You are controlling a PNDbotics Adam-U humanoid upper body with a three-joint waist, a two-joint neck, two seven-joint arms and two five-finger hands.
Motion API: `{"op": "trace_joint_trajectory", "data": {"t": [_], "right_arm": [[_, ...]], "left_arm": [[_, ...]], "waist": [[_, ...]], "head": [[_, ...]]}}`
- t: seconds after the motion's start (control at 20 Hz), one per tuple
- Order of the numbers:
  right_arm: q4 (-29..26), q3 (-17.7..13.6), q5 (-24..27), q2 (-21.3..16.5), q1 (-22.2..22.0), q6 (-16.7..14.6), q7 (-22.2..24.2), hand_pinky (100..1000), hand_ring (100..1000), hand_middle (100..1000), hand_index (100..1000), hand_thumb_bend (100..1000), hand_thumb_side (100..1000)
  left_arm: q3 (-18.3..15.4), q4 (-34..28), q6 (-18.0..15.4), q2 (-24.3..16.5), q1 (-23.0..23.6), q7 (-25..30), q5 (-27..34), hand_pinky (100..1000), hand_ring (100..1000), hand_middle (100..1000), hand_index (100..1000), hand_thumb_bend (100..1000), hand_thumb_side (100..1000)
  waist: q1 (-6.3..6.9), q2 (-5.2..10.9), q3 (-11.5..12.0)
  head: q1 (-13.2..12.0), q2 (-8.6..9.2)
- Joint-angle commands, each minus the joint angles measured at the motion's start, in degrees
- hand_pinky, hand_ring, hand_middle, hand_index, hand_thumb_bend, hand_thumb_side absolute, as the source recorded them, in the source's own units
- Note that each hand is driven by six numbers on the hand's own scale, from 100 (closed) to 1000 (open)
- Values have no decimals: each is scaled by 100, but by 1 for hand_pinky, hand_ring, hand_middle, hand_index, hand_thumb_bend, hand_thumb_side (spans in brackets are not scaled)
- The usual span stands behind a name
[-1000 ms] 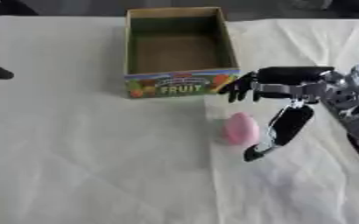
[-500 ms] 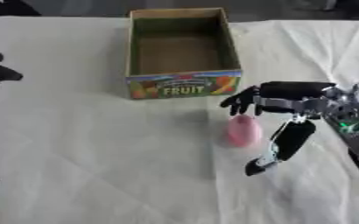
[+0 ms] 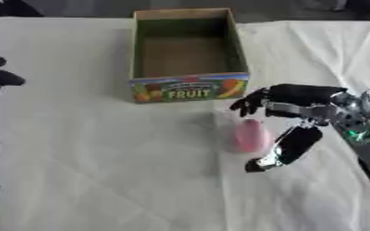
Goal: Pick up objects on the table and place them in the box.
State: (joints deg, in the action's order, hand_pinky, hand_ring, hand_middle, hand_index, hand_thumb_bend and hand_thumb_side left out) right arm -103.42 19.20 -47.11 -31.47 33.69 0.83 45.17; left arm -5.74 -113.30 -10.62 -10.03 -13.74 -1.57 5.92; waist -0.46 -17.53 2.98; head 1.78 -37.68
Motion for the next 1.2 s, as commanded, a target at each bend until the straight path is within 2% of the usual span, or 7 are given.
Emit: {"op": "trace_joint_trajectory", "data": {"t": [0.05, 0.25, 0.45, 0.65, 0.85, 1.1, 1.2], "right_arm": [[27, -27, -342, -64, 30, -136, -237, 690, 828, 787, 930, 537, 576], [91, -79, -429, -91, -12, -190, -342, 689, 827, 785, 928, 525, 571], [303, -90, -494, -102, -61, -216, -253, 687, 826, 779, 927, 474, 562], [543, -116, -563, -43, -86, -183, -242, 683, 821, 766, 925, 371, 601], [758, -112, -645, -20, -99, -218, -265, 682, 820, 754, 919, 318, 558], [886, -120, -650, -2, -91, -273, -277, 670, 801, 701, 857, 285, 516], [913, -123, -604, 5, -91, -287, -278, 655, 769, 622, 794, 286, 487]], "left_arm": [[-18, -129, -15, -67, -30, 21, -36, 587, 520, 576, 780, 100, 914], [-15, -129, -17, -64, -25, 31, -52, 588, 520, 577, 780, 100, 914], [-15, -129, -16, -61, -23, 36, -65, 588, 520, 577, 780, 100, 915], [-10, -129, -11, -58, -24, 44, -71, 588, 520, 577, 780, 100, 917], [-8, -129, -9, -54, -19, 62, -86, 589, 520, 577, 780, 100, 917], [3, -129, -7, -48, -25, 76, -93, 588, 521, 577, 780, 100, 917], [-3, -129, -6, -47, -25, 72, -94, 587, 521, 577, 780, 100, 917]], "waist": [[5, 84, -4], [5, 72, -4], [0, 55, -2], [0, 30, 5], [-2, 7, 16], [-9, -2, 32], [-10, -1, 46]], "head": [[-6, 80], [-19, 105], [-10, 125], [-11, 143], [-4, 145], [4, 128], [5, 127]]}}
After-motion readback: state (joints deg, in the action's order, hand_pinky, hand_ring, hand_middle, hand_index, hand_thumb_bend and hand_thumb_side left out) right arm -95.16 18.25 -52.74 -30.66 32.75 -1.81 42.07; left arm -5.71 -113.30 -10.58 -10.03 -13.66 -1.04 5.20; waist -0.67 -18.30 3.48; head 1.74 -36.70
